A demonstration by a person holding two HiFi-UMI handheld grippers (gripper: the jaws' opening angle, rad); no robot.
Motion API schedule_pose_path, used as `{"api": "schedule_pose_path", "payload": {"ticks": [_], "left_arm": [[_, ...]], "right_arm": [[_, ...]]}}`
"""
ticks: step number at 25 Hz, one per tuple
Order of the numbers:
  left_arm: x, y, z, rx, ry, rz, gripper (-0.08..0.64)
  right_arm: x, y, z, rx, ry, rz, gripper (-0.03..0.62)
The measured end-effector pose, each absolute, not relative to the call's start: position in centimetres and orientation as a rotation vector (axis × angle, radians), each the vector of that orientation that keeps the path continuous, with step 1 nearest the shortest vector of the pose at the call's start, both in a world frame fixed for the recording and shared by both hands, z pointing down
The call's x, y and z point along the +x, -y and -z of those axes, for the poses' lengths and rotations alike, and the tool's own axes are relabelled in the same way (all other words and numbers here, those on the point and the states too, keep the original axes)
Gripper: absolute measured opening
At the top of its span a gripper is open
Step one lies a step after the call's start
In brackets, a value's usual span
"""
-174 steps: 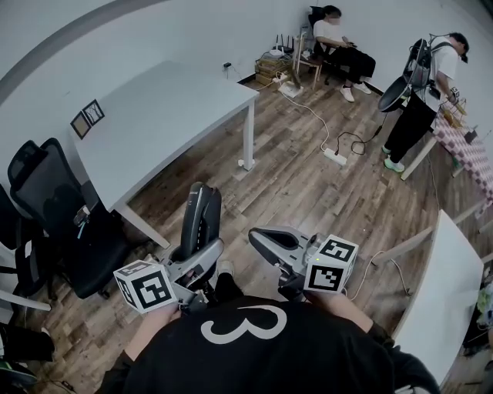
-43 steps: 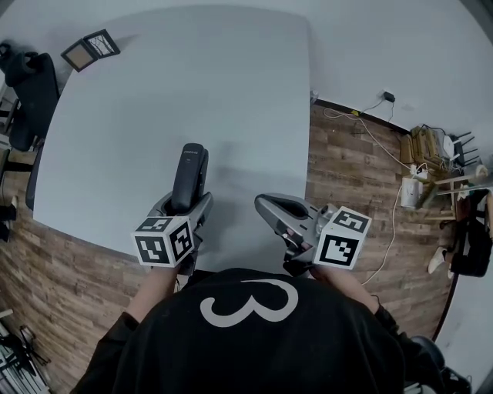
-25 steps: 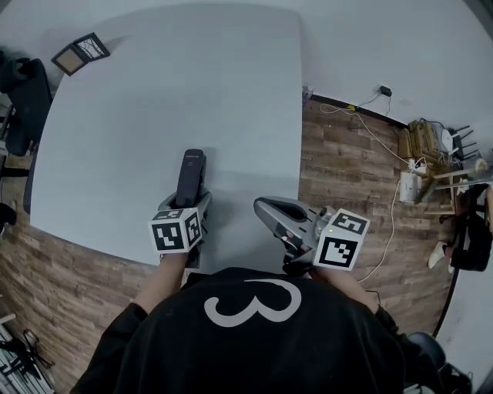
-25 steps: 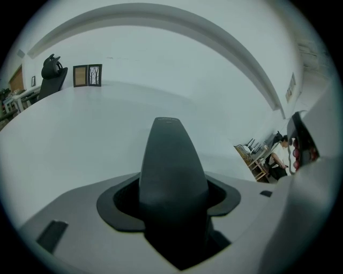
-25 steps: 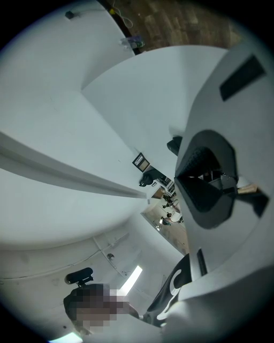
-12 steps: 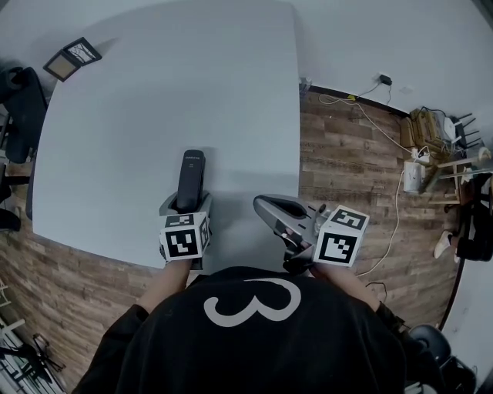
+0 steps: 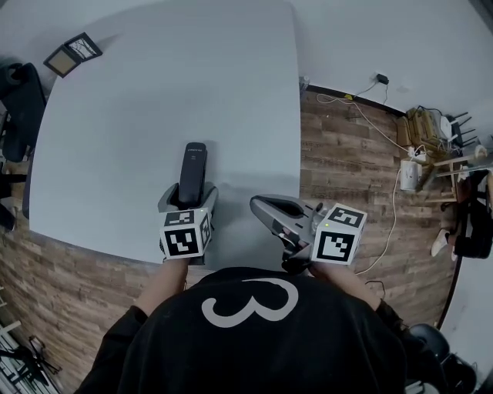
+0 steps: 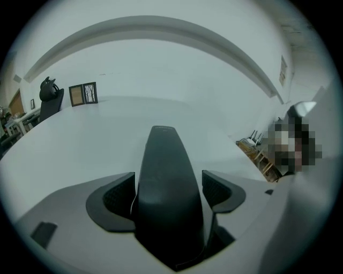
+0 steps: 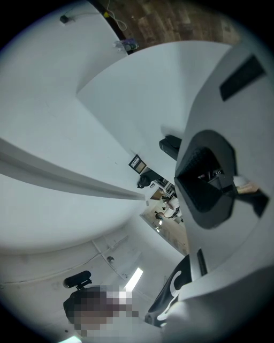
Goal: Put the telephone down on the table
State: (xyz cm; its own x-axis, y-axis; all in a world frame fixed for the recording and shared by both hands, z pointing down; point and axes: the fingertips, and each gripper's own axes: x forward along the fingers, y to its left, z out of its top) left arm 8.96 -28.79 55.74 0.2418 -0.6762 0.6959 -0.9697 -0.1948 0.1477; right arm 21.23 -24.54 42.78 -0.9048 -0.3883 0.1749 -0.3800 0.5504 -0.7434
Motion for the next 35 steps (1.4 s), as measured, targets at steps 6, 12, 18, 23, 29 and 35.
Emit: {"api": "schedule_pose_path", "payload": {"ticks": [6, 12, 18, 23, 29, 35], "left_arm": [[8.8, 29.9, -51.7, 2.019, 1.467, -0.498, 0.380], [8.4, 26.6, -45.0, 2.078, 1.309, -0.252, 0.379], [9.0, 18.4, -36.1, 2.312, 1.062, -0.072, 0.369], [7.8, 11.4, -31.1, 2.388, 0.896, 0.049, 0.209], [7.5, 5.0, -29.2, 2.441, 0.730, 0.113, 0.025], [7.4, 0.5, -30.0, 2.542, 0.782, -0.025, 0.014]], "right_arm": [[20.9, 24.6, -41.7, -0.679, -2.819, 1.267, 0.009], [19.3, 22.1, -38.6, -0.679, -2.880, 1.147, 0.009], [16.8, 16.3, -35.2, -0.684, -2.873, 1.012, 0.009], [14.5, 11.5, -33.0, -0.691, -2.852, 0.932, 0.009], [13.1, 5.5, -30.3, -0.665, -2.838, 0.846, 0.009], [12.2, 0.6, -30.0, -0.634, -2.851, 0.802, 0.009]]}}
